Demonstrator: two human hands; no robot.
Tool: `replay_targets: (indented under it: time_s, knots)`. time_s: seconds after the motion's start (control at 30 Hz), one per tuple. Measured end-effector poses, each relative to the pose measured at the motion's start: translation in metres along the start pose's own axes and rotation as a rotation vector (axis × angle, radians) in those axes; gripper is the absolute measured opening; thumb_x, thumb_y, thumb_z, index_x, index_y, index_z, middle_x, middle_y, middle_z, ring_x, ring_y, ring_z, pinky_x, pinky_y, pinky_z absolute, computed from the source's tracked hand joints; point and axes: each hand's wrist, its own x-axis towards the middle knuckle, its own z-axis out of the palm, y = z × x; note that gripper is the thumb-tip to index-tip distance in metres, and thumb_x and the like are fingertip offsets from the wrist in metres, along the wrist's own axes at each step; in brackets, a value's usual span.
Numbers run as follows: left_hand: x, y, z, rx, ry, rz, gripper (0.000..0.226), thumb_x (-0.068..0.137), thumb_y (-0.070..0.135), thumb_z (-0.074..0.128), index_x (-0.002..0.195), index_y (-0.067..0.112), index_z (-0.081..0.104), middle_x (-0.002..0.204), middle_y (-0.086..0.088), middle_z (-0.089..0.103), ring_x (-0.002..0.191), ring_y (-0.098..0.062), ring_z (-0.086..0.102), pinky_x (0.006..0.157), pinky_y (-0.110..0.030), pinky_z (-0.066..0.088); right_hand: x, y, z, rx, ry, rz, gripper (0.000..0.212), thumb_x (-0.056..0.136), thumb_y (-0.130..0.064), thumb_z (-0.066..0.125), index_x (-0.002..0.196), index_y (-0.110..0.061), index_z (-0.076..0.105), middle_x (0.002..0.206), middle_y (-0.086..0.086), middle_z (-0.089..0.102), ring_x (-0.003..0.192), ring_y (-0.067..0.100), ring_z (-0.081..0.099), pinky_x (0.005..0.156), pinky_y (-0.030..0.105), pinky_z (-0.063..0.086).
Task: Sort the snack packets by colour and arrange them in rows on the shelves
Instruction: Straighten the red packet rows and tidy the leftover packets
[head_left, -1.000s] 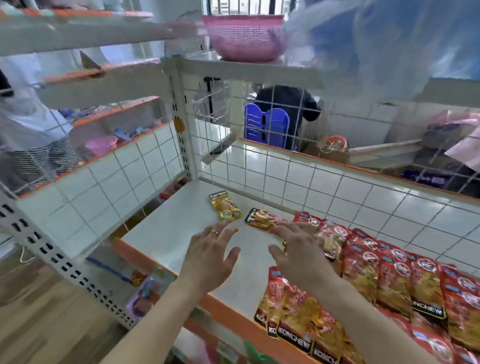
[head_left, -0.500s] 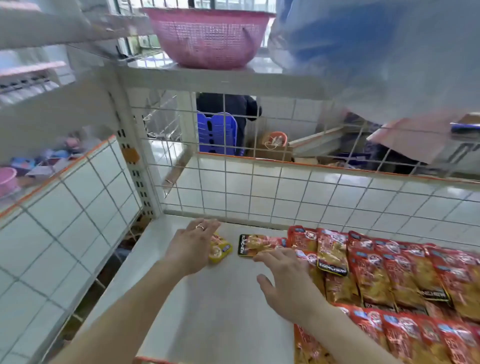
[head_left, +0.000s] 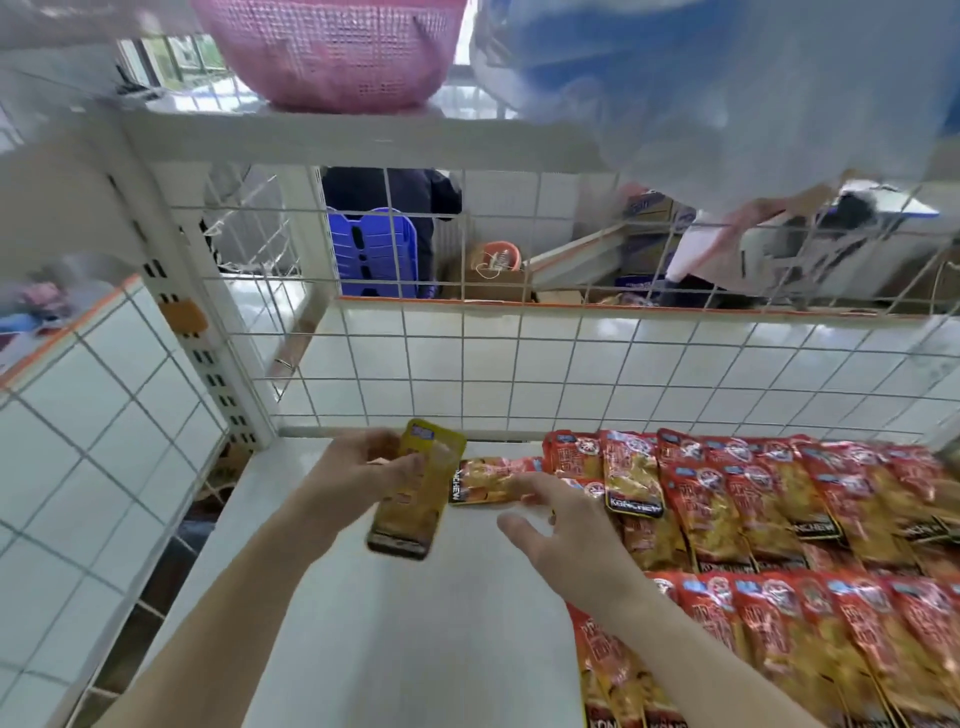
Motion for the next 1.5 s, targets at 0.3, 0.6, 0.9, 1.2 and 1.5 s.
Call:
replay_targets:
  time_s: [0.3,0.6,0.9,1.2,1.5]
  knots:
    - [-0.02,0.011,0.063,-0.01,-0.128,0.075,0.019,0.1,0.016,0.058,0.089,0.018,0.074,0.077,0.008,0.074,0.071,-0.003,0.065,0.065,-0.016,0.045,-0.01,0.008,-0.013,0.471,-0.029,0.221,0.012,0.092,-0.011,0.068,0.1,-0.019,0.071,0.092,-0.002,0.077,0.088,0.013,0.072,0.077,0.023,0.057]
    - [0.047,-0.02,0.096,0.846,-0.022,-0.039,0.057,0.095,0.049,0.055,0.147,0.028,0.043,0.141,-0.002,0.055,0.13,-0.024,0.048,0.105,-0.037,0.043,-0.034,0.031,-0.048,0.487,0.056,0.299,0.009,0.091,-0.014,0.069,0.099,-0.017,0.072,0.093,-0.001,0.077,0.092,0.015,0.072,0.092,0.036,0.055]
    - [0.038,-0.01,0.091,0.918,0.013,-0.151,0.043,0.068,0.066,0.06,0.091,0.03,0.058,0.099,0.002,0.063,0.11,-0.025,0.052,0.089,-0.035,0.041,-0.056,0.04,-0.106,0.459,0.186,0.295,0.013,0.091,-0.023,0.069,0.104,-0.021,0.071,0.097,-0.004,0.077,0.096,0.011,0.071,0.1,0.04,0.05]
    - [-0.015,0.043,0.106,0.061,0.029,-0.02,0.022,0.092,0.022,0.071,0.108,0.029,0.058,0.101,-0.008,0.069,0.089,-0.023,0.066,0.07,-0.031,0.047,-0.076,0.035,-0.148,0.473,0.305,0.277,0.016,0.092,-0.018,0.068,0.107,-0.018,0.07,0.097,-0.006,0.077,0.094,0.008,0.071,0.096,0.032,0.051]
    - [-0.066,0.096,0.173,-0.352,-0.174,0.021,0.016,0.089,0.01,0.068,0.105,0.012,0.065,0.091,-0.007,0.077,0.078,-0.025,0.075,0.078,-0.042,0.057,-0.115,0.055,-0.182,0.475,0.387,0.236,0.012,0.091,-0.015,0.068,0.1,-0.018,0.074,0.097,-0.003,0.077,0.095,0.011,0.071,0.094,0.032,0.05]
